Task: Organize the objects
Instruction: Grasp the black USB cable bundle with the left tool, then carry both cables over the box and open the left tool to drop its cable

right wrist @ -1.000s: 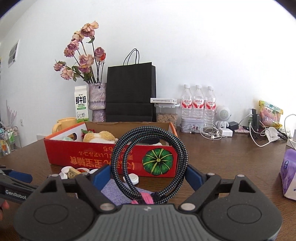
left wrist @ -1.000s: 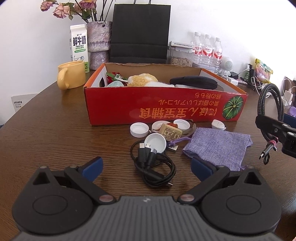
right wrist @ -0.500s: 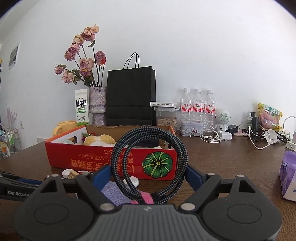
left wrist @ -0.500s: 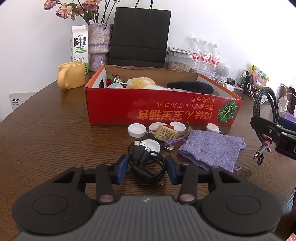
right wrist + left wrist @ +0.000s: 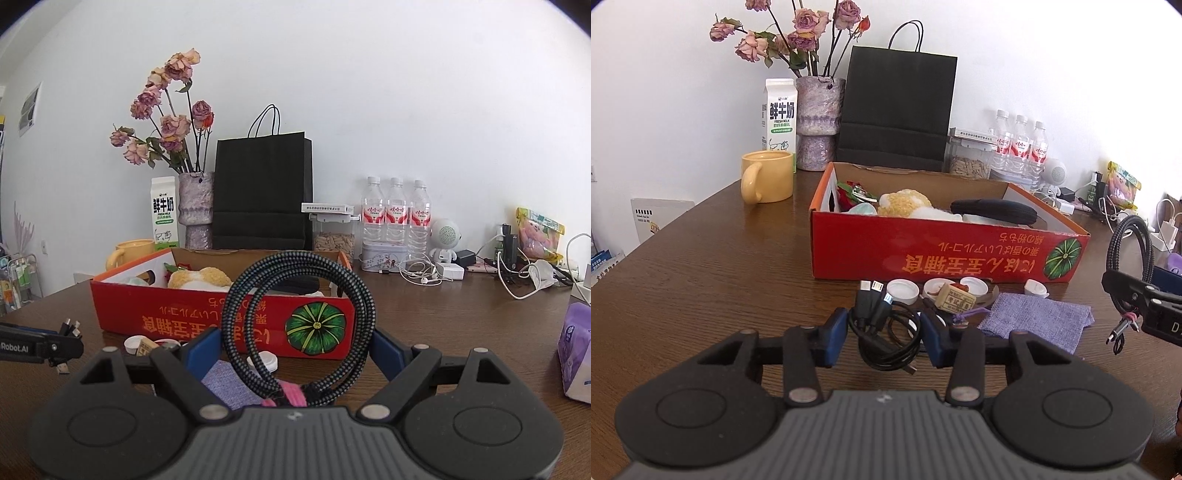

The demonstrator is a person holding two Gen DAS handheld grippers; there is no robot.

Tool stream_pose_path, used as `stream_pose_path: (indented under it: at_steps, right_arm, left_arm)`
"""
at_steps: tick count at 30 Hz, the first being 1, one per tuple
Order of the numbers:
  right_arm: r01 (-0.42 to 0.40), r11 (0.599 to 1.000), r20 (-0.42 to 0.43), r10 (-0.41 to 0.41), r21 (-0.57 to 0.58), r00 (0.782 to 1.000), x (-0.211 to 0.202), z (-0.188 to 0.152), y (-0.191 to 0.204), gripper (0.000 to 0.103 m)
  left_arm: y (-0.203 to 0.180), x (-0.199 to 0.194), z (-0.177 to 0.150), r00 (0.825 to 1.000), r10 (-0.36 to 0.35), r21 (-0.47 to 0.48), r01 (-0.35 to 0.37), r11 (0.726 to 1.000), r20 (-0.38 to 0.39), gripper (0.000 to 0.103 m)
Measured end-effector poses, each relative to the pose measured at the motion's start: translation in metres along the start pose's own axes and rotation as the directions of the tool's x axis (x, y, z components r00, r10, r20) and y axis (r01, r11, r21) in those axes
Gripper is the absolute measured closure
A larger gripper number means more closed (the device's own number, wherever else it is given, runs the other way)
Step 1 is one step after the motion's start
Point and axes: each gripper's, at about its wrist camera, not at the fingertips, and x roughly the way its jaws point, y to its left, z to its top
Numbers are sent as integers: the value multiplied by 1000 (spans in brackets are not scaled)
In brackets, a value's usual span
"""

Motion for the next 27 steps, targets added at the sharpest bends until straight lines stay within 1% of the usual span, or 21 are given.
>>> stream_pose_path:
  at_steps: [3, 10, 20, 27]
  right_arm:
    - [-7, 1000, -10, 7, -15, 1000, 2, 0, 3, 17]
    - [-38, 999, -4, 38, -34, 999, 8, 7, 12, 17]
    - [-84, 995, 64, 88, -53, 994, 20, 47, 32, 17]
    - [-82, 995, 69, 86, -60, 994, 47, 71, 45, 17]
  left_arm:
    - [-1, -2, 5, 1000, -2, 1, 2, 1000, 16, 59]
    - [-4, -5, 22, 997, -16, 6, 16, 1000, 71, 59]
    - [-14, -2, 55, 988, -41, 9, 41, 999, 149, 59]
    - [-17, 9, 80, 980, -49, -5, 51, 999, 195, 59]
